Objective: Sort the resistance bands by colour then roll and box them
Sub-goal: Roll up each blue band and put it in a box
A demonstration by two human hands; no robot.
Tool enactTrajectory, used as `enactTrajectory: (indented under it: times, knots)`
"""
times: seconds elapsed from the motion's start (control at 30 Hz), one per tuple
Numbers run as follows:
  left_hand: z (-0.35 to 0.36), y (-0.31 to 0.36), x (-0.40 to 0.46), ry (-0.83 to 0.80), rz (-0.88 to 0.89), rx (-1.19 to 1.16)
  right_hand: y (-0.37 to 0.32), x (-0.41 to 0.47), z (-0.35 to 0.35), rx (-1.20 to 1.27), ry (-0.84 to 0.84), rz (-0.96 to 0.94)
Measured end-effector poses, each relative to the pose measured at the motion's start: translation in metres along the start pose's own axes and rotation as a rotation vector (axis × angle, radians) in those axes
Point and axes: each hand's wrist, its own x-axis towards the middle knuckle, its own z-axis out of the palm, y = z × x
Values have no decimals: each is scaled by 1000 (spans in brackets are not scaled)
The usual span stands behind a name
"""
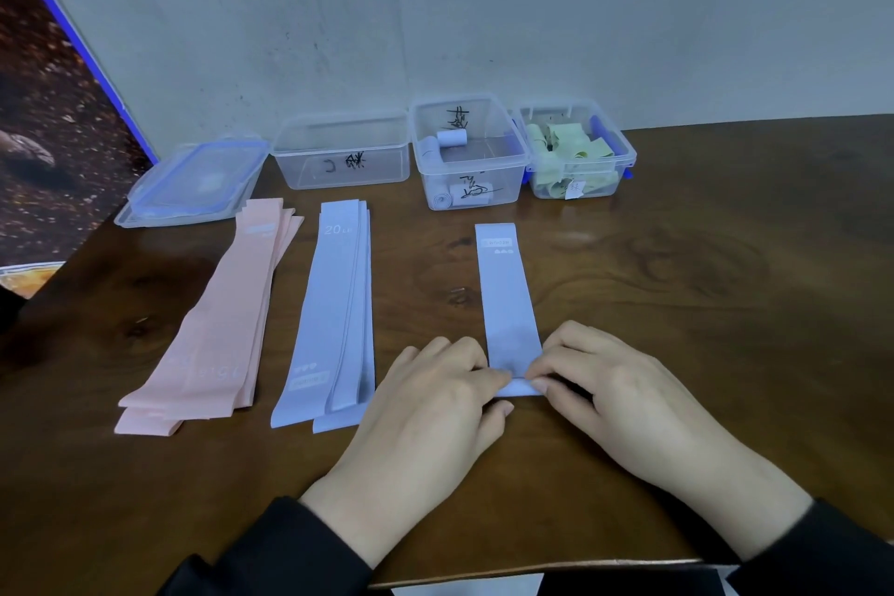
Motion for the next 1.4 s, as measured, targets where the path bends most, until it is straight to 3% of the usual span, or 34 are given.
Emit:
enactTrajectory:
  times: [0.63, 1.4]
  knots:
    - [7, -12, 23, 44, -7, -14, 12, 17, -3, -52, -115, 10]
    - [17, -17, 33, 47, -91, -18, 18, 31, 10, -136, 28, 72]
